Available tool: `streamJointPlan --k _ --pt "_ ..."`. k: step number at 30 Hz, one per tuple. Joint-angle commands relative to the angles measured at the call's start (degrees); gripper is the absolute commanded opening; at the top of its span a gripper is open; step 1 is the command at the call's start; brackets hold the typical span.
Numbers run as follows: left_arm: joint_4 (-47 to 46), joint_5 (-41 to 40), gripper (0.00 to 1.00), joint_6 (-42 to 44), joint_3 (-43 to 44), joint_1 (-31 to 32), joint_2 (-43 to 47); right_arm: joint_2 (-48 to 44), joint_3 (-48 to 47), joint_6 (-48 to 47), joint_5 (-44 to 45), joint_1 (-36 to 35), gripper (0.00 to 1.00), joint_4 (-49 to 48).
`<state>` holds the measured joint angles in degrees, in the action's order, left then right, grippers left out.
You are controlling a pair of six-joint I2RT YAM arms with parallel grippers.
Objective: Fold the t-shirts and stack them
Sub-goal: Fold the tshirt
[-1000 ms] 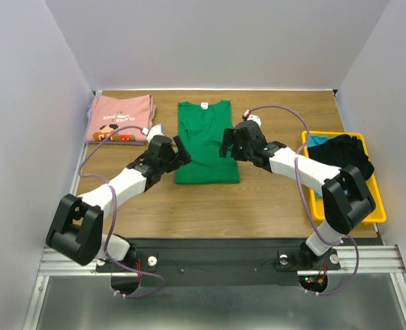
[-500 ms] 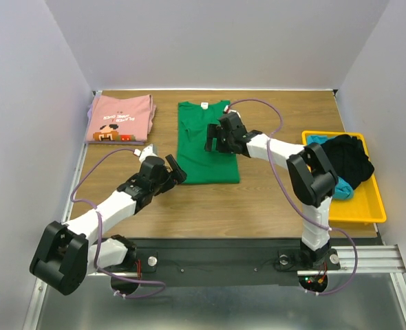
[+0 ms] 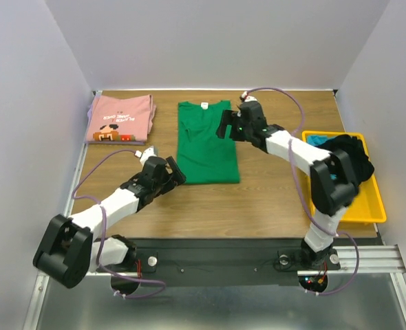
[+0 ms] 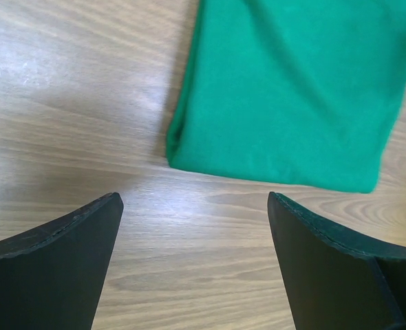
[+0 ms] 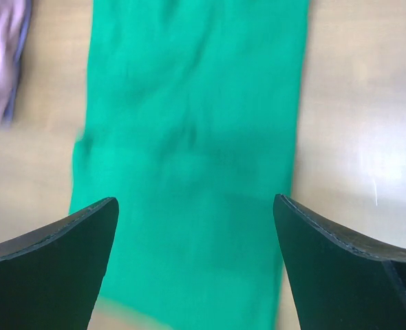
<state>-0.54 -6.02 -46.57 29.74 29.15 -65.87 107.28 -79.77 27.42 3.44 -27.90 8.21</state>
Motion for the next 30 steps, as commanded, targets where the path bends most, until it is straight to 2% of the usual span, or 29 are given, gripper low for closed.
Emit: streamJointPlan --k 1,5,9,12,13,19,25,26,28,30 --pt "-0.43 0.56 0.98 1.21 3.39 0.12 -3.56 -12.52 11.71 3.42 -6.67 -0.66 1.0 -1.0" --pt "-2.1 1.89 0.98 1.3 3.66 0.12 -7.34 -24.54 27.51 7.02 -8.28 -0.66 1.0 -1.53" --pt "-2.89 1.28 0.95 0.86 3.49 0.03 -9.1 -31.94 35.72 9.58 -9.68 -0.66 1.0 -2.84" --pt "-3.33 0.13 0.85 0.51 3.57 0.03 -10.33 -33.89 40.56 10.55 -11.7 -0.75 0.97 -4.42" --pt "-3.24 -0.3 0.76 0.51 3.75 0.03 -10.68 -34.33 41.7 10.03 -12.4 -0.66 0.93 -4.86" --pt "-2.89 -0.57 0.59 0.51 5.07 -0.05 -14.64 -30.04 42.94 10.81 -15.22 -0.75 0.72 -9.42" --pt "-3.24 -0.57 0.42 0.6 5.33 -0.14 -17.1 -22.39 40.48 11.34 -15.13 -0.75 0.61 -12.07" --pt "-3.68 0.56 0.31 1.73 5.42 -0.14 -17.54 -20.82 40.31 11.6 -15.39 -0.75 0.6 -12.77" --pt "-4.21 1.01 0.2 2.0 5.42 -0.14 -17.72 -19.58 40.3 11.43 -15.57 -0.84 0.58 -14.0" --pt "-4.3 0.49 0.16 1.92 5.33 -0.23 -18.07 -18.61 40.04 11.6 -14.96 -0.84 0.56 -14.18"
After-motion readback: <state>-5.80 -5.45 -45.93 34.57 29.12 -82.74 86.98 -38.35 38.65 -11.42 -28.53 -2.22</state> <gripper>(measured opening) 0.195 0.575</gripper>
